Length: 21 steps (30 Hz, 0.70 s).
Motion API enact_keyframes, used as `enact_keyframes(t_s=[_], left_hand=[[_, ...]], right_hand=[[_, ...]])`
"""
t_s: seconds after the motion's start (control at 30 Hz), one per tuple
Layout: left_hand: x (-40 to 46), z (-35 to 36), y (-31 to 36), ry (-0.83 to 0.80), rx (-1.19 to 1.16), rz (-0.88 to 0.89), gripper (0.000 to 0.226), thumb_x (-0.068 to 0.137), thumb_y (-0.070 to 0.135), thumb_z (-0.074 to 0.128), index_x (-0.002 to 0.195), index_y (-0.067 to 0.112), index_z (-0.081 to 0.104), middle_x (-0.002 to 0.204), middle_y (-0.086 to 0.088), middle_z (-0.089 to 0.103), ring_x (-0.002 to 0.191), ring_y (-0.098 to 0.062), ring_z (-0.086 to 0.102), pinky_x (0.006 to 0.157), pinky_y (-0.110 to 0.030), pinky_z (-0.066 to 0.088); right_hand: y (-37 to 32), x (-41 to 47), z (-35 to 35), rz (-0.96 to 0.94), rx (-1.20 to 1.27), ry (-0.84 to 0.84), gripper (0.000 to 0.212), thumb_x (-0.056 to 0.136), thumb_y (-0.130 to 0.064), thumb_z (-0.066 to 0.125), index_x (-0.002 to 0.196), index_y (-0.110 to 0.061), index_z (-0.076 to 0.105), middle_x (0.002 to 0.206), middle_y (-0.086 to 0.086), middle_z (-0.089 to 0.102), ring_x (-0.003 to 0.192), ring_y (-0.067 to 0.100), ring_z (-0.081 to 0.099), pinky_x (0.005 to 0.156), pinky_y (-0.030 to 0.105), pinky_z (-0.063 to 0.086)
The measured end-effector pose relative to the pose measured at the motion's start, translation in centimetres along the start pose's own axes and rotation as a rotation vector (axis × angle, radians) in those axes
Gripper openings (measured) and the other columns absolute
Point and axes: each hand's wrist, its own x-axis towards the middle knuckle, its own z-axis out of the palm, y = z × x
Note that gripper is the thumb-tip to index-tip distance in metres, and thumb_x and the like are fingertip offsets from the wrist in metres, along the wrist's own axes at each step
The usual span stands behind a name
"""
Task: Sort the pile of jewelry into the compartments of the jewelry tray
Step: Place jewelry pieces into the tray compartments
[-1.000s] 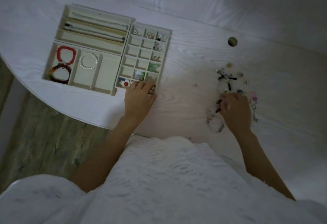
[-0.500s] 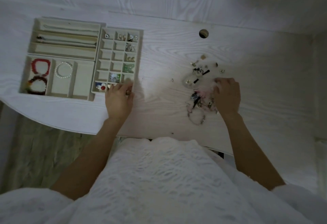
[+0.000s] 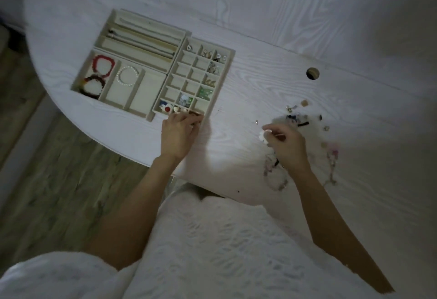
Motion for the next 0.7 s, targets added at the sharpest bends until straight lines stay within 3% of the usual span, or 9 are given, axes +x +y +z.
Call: enact_keyframes(t_s=[0.07, 0.17, 0.27, 0.4, 0.5, 0.6, 0.7], left_hand=[[-1.2, -0.7, -1.1, 0.064, -0.142, -0.056, 0.027, 0.09, 0.03, 0.051, 0.102, 0.021, 0.073, 0.106, -0.002, 0.069, 0.096, -0.027, 0.059, 0.078, -0.037, 0.044], [-2.9, -2.0, -3.1, 0.16, -0.273, -0.206, 0.023, 0.092, 0.027, 0.052, 0.103, 0.023, 0.071, 0.108, 0.002, 0.068, 0.095, -0.021, 0.057, 0.083, -0.035, 0.042], [-2.8, -3.5, -5.4, 0.237, -0.302, -0.371, 0.021, 0.091, 0.019, 0.059, 0.11, 0.02, 0.068, 0.11, -0.002, 0.064, 0.095, -0.02, 0.053, 0.082, -0.032, 0.042], [-1.3, -4.4, -8.0, 0.186, -0.276, -0.336, 0.028, 0.088, 0.013, 0.063, 0.115, 0.018, 0.066, 0.108, -0.006, 0.063, 0.097, -0.023, 0.052, 0.082, -0.018, 0.031], [-0.6, -4.6, -8.7, 0.16, -0.304, -0.307, 0.028, 0.086, 0.012, 0.064, 0.113, 0.016, 0.066, 0.105, -0.007, 0.064, 0.095, -0.024, 0.053, 0.081, -0.013, 0.027], [-0.6, -4.2, -9.3, 0.155, -0.332, -0.302, 0.027, 0.087, 0.019, 0.06, 0.113, 0.017, 0.066, 0.104, -0.006, 0.063, 0.092, -0.022, 0.052, 0.08, -0.013, 0.027], [-0.5, -3.9, -9.8, 0.144, -0.335, -0.276, 0.033, 0.088, 0.029, 0.051, 0.114, 0.017, 0.066, 0.105, -0.004, 0.062, 0.093, -0.02, 0.052, 0.084, -0.015, 0.029]], right_hand=[[-1.9, 0.1, 2.9, 0.026, 0.04, -0.172, 0.02, 0.088, -0.005, 0.06, 0.094, -0.022, 0.068, 0.088, 0.002, 0.065, 0.077, 0.019, 0.063, 0.073, 0.035, 0.056], [-4.9, 0.9, 7.4, -0.046, -0.027, -0.289, 0.022, 0.087, -0.005, 0.062, 0.099, -0.023, 0.066, 0.091, -0.003, 0.064, 0.078, 0.014, 0.062, 0.071, 0.026, 0.052], [-7.8, 2.5, 11.7, -0.157, -0.127, -0.32, 0.022, 0.086, -0.006, 0.062, 0.106, -0.017, 0.063, 0.099, -0.005, 0.064, 0.087, 0.007, 0.058, 0.075, 0.011, 0.045], [-10.9, 4.6, 16.4, -0.297, -0.225, -0.279, 0.015, 0.086, -0.005, 0.063, 0.099, -0.01, 0.06, 0.088, -0.006, 0.06, 0.076, 0.002, 0.054, 0.064, 0.001, 0.039], [-11.6, 5.4, 18.9, -0.442, -0.347, -0.226, 0.01, 0.086, -0.005, 0.063, 0.095, -0.008, 0.06, 0.086, -0.001, 0.058, 0.075, 0.009, 0.054, 0.061, 0.007, 0.039], [-10.7, 5.7, 21.0, -0.533, -0.404, -0.268, 0.02, 0.079, -0.003, 0.069, 0.095, -0.006, 0.058, 0.097, 0.008, 0.057, 0.084, 0.021, 0.057, 0.069, 0.03, 0.05], [-9.3, 5.2, 21.6, -0.566, -0.442, -0.347, 0.025, 0.074, -0.004, 0.072, 0.096, -0.006, 0.059, 0.101, 0.009, 0.055, 0.088, 0.022, 0.056, 0.073, 0.033, 0.05]])
